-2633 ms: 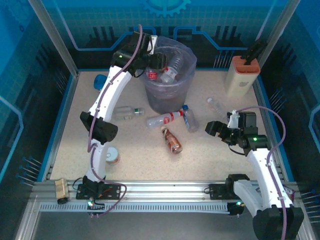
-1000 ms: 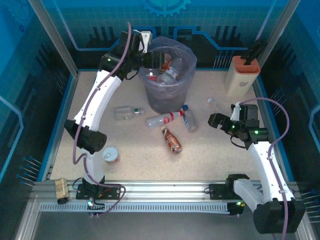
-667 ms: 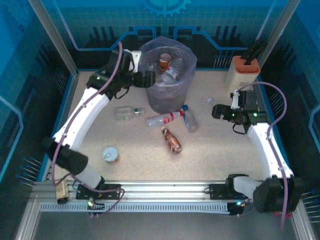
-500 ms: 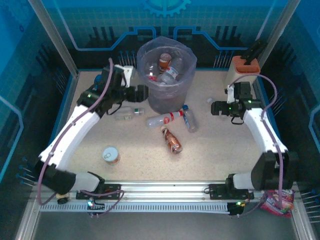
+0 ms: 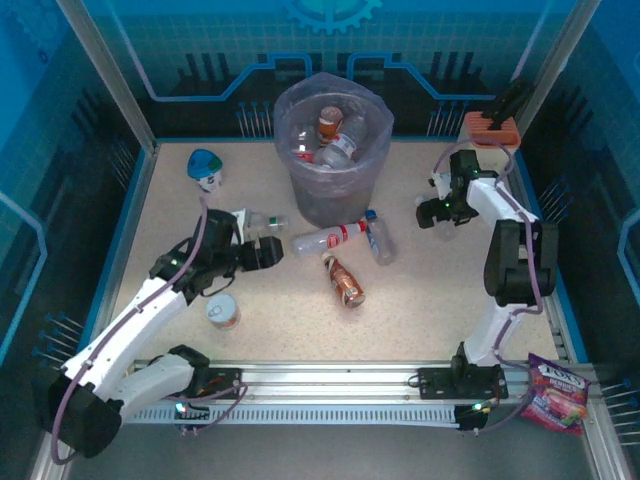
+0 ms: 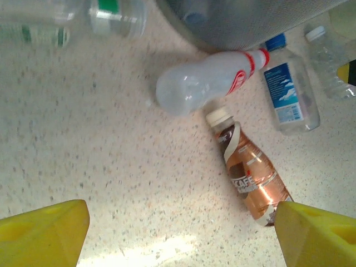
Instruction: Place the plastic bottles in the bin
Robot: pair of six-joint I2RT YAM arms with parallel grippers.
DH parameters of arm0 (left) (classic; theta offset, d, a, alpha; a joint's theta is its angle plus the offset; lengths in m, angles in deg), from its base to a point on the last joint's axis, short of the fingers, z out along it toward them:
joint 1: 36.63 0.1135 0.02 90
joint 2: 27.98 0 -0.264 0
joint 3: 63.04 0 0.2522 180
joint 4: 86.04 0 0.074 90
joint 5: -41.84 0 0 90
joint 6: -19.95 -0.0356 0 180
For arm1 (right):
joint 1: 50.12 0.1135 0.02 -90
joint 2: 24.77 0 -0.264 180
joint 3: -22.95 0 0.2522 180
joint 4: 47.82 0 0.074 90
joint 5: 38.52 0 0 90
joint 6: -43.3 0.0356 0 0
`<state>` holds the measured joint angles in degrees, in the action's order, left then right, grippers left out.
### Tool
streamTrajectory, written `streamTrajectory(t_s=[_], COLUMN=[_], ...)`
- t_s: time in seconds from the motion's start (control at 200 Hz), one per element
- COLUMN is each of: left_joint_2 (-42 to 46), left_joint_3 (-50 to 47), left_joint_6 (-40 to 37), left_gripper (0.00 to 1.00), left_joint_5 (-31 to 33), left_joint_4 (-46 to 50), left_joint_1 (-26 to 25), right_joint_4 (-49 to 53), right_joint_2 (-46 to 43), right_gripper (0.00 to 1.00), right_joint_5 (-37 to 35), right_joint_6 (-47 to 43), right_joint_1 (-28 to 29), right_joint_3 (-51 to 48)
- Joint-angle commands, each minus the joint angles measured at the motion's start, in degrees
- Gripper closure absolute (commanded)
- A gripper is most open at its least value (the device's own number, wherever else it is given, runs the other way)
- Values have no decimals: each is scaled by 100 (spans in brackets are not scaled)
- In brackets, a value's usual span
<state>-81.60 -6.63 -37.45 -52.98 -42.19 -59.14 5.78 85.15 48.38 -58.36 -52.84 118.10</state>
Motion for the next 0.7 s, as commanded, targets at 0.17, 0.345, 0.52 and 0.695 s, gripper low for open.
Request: streamTrajectory(t_s=[0.17,0.345,0.52,0.695], left_joint_2=[498,526,459,334], left_joint_3=[-511,-567,-563,-574], left_joint_6=[527,511,497,488], left_gripper=[12,12,12,12], left_joint_5=[-111,-46,-46,-90], left_joint_4=[35,-1,-29,-119], left_joint_1=[9,9,9,9], right_joint_4=[376,251,242,350], right_joint_2=[733,746,628,473], right_gripper=[17,28,37,42], right_joint_5=[219,170,177,144], right_joint_6=[-169,-61,-11,23], right_joint_1=[-57,-60,-63,-68], right_joint_3=[466,381,395,445])
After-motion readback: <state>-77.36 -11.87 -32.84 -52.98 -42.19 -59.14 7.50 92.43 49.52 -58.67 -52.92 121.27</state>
